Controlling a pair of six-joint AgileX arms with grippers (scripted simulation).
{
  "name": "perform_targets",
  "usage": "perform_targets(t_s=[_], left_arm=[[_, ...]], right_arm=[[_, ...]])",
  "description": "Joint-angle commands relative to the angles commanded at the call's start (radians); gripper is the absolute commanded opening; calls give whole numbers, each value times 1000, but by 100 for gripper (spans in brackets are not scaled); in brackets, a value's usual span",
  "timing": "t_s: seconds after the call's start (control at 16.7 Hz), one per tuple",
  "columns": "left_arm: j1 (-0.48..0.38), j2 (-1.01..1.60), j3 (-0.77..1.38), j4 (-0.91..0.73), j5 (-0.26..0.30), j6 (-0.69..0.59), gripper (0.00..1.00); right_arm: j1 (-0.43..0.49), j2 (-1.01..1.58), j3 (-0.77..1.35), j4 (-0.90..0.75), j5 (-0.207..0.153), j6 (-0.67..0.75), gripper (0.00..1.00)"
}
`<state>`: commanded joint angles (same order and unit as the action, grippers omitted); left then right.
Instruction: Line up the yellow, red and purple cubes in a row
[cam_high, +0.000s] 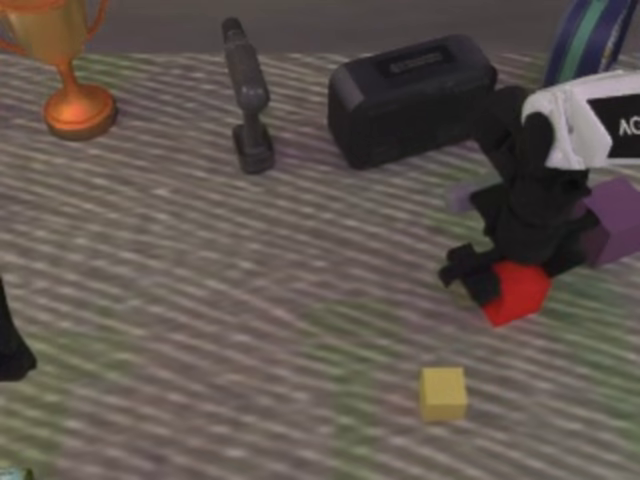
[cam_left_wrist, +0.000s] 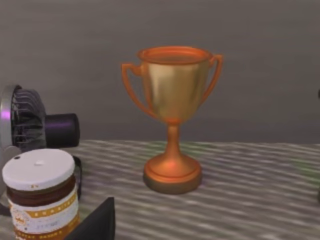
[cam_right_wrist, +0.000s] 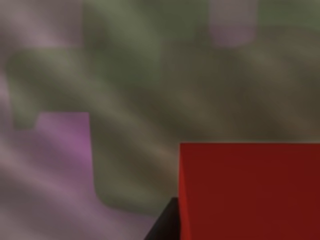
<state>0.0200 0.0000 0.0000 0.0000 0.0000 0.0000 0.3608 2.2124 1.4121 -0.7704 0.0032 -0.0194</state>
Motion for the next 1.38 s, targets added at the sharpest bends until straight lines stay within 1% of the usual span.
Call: perform_targets(t_s=[0.48, 0.78, 0.9, 1.2, 1.38], left_arm=[[0, 0, 0, 0, 0, 0, 100], [0, 0, 0, 0, 0, 0, 100], [0, 0, 0, 0, 0, 0, 100], [0, 0, 0, 0, 0, 0, 100], [0, 0, 0, 0, 0, 0, 100]], right_arm=[[0, -28, 19, -25, -1, 0, 0], [5, -99, 105, -195, -1, -1, 0], [7, -124, 131, -239, -1, -1, 0], [3, -126, 133, -243, -2, 3, 0], [47, -127, 135, -249, -1, 70, 0]])
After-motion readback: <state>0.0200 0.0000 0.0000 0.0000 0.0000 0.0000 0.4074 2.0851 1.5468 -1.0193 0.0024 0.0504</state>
